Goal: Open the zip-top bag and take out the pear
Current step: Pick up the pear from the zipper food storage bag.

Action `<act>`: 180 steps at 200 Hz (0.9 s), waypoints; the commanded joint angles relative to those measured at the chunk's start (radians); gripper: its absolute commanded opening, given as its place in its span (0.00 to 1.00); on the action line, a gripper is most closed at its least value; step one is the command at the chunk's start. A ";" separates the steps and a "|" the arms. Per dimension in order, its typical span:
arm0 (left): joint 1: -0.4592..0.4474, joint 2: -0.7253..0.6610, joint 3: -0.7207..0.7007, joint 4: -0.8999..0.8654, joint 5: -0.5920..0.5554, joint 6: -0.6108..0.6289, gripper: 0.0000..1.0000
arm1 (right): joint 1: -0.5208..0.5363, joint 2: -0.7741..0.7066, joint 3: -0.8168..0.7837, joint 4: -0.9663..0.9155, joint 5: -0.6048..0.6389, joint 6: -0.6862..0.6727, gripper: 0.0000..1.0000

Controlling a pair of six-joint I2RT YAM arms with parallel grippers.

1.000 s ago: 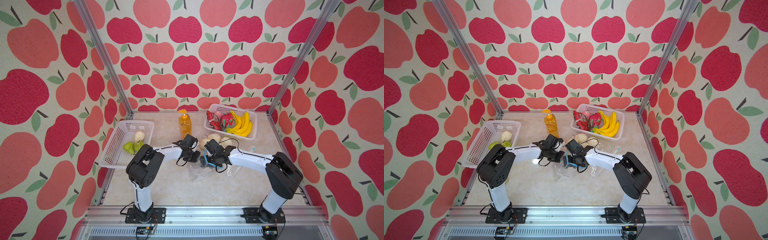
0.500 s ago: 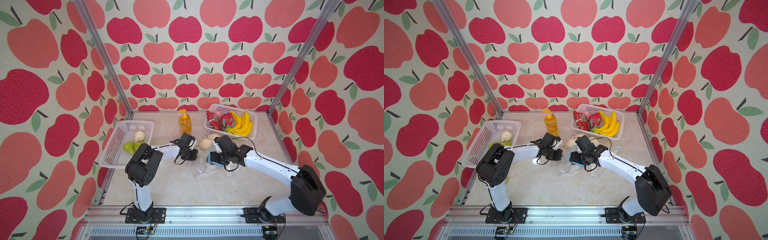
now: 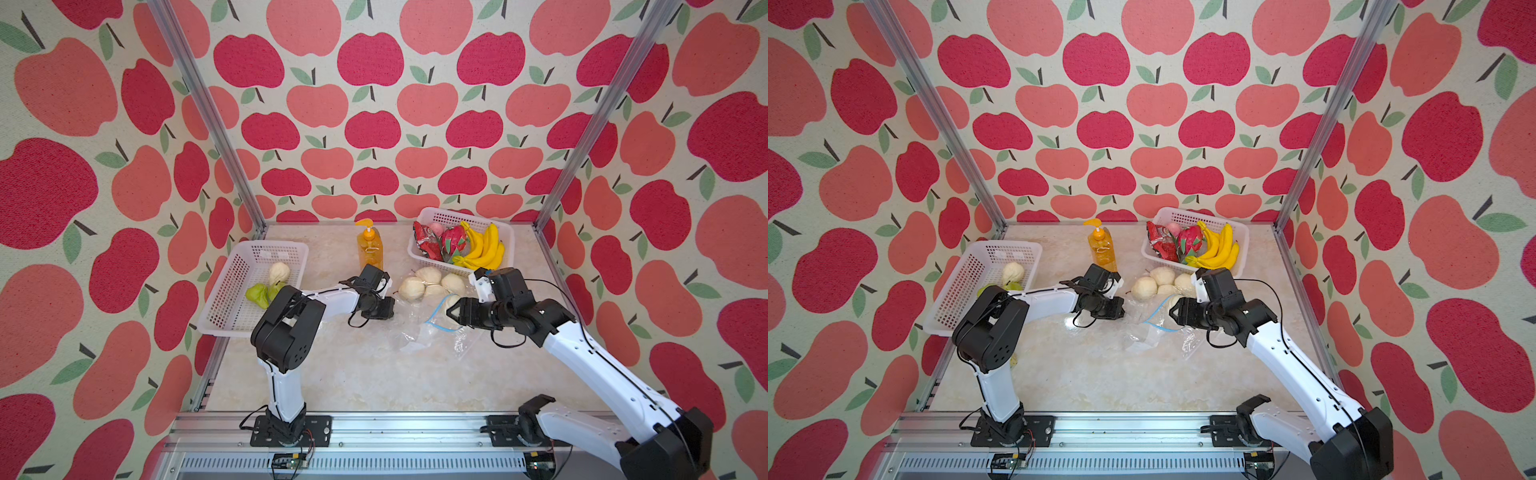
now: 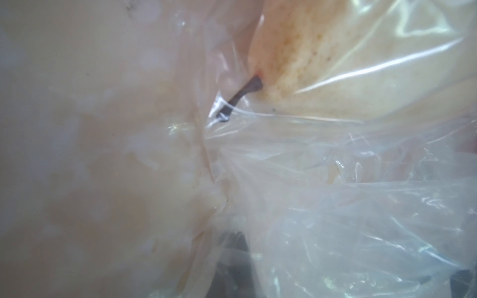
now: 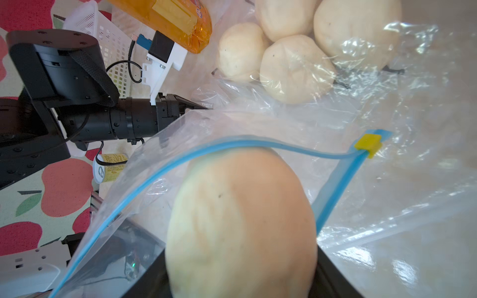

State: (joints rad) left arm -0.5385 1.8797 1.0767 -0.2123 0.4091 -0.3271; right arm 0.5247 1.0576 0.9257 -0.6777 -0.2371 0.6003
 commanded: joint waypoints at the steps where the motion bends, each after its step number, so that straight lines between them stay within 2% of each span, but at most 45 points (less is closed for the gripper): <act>1: 0.018 0.010 0.031 -0.115 -0.039 0.050 0.00 | -0.062 -0.035 0.055 -0.097 0.006 -0.046 0.49; 11: 0.025 -0.016 0.053 -0.144 -0.036 0.065 0.01 | -0.091 -0.040 0.079 -0.107 -0.005 -0.060 0.49; 36: 0.055 -0.105 0.098 -0.203 -0.009 0.081 0.15 | -0.140 -0.032 0.163 -0.138 -0.001 -0.090 0.49; 62: 0.080 -0.198 0.143 -0.254 0.040 0.096 0.42 | -0.158 -0.020 0.226 -0.114 -0.039 -0.116 0.49; 89: 0.099 -0.288 0.173 -0.265 0.106 0.096 0.60 | -0.158 0.020 0.254 -0.028 -0.187 -0.153 0.50; 107: 0.122 -0.339 0.177 -0.229 0.207 0.071 0.71 | -0.159 0.059 0.263 0.036 -0.286 -0.169 0.50; 146: 0.167 -0.392 0.179 -0.079 0.483 -0.108 0.86 | -0.156 0.139 0.282 0.129 -0.449 -0.181 0.51; 180: 0.160 -0.395 0.186 0.039 0.621 -0.227 0.88 | -0.144 0.202 0.300 0.179 -0.580 -0.203 0.52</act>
State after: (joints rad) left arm -0.3714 1.4986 1.2392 -0.2996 0.8539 -0.4351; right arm 0.3710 1.2289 1.1793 -0.5674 -0.6624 0.4374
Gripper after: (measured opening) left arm 0.877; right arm 0.643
